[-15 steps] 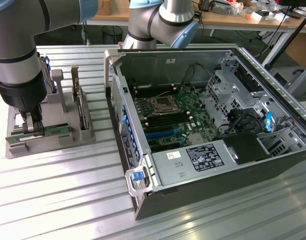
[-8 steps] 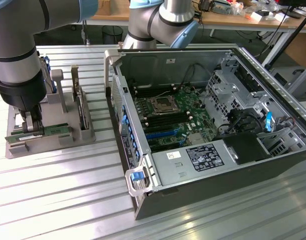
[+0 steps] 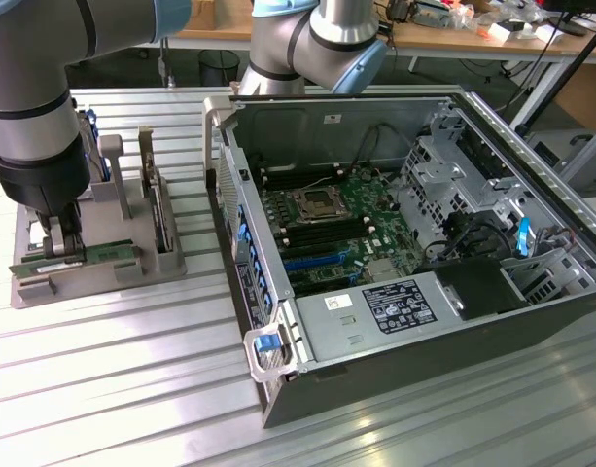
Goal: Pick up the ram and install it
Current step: 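Pick up the ram and move it above insertion slot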
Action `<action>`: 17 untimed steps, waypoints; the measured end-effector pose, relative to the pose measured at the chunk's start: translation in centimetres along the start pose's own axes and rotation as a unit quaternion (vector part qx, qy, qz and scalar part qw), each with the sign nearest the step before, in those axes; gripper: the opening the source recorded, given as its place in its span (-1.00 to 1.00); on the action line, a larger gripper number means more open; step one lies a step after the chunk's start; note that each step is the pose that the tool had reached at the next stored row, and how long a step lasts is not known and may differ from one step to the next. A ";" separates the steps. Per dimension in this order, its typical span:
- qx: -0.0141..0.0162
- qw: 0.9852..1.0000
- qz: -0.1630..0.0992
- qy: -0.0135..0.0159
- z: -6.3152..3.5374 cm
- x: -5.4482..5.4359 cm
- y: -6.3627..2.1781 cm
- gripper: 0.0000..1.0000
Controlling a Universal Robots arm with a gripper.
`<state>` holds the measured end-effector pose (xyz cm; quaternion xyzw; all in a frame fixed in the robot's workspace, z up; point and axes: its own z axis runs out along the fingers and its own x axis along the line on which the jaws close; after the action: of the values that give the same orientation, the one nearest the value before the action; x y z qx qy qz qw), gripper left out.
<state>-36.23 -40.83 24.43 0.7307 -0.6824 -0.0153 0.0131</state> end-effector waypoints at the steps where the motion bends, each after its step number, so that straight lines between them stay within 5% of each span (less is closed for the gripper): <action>1: 0.000 1.000 0.000 0.000 -0.03 0.0 0.00 -0.76; 17: 0.000 1.000 0.000 0.000 -0.51 0.0 0.01 -0.76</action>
<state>-36.22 -40.83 24.95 0.7307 -0.6824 -0.0153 0.0131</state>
